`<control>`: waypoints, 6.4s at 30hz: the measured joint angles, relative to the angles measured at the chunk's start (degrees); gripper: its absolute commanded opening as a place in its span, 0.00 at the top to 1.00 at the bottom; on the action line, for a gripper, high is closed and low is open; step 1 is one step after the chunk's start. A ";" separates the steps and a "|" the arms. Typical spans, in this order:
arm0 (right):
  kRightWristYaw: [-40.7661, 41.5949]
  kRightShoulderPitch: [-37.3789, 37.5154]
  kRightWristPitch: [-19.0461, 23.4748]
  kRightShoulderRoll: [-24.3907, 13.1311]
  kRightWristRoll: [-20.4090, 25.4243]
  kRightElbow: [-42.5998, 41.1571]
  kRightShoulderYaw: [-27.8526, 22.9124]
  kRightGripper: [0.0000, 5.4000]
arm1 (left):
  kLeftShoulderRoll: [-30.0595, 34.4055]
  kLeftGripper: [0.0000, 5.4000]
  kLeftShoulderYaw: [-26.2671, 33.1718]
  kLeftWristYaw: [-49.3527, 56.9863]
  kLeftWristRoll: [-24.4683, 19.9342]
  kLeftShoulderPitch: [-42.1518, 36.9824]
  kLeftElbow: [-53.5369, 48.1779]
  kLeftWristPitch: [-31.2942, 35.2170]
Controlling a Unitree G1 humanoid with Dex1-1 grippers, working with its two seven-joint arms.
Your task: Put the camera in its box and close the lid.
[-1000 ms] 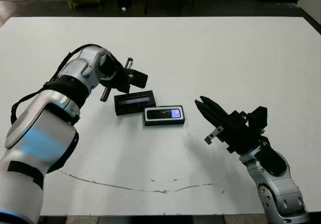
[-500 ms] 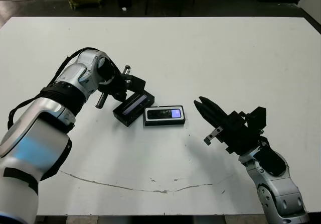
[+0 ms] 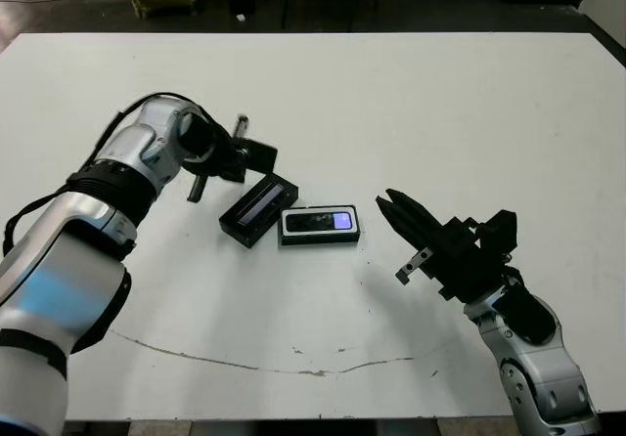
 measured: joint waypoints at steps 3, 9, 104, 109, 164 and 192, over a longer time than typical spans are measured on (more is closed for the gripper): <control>0.05 0.46 -0.09 0.11 0.08 0.03 0.07 1.00 | 2.70 1.00 5.01 3.61 -3.28 2.09 -3.12 1.07; 0.13 0.64 -0.43 0.26 0.12 0.47 0.33 1.00 | 6.44 1.00 18.79 12.45 -12.96 11.47 -19.69 4.74; 0.41 0.72 -1.82 0.19 0.72 1.49 0.31 1.00 | -3.07 0.00 24.72 16.01 -44.56 52.71 -55.41 28.87; 0.39 0.72 -1.27 0.17 0.77 1.07 0.43 1.00 | -3.19 0.00 24.38 16.42 -43.72 53.06 -54.40 28.48; 0.20 0.67 1.09 0.05 0.86 0.49 0.66 1.00 | -3.70 0.65 36.49 12.22 -52.91 44.37 -47.36 16.88; -1.52 -4.10 5.57 -3.54 2.26 0.37 -7.73 1.00 | 0.85 0.65 23.59 -15.28 -46.62 27.97 -24.66 9.17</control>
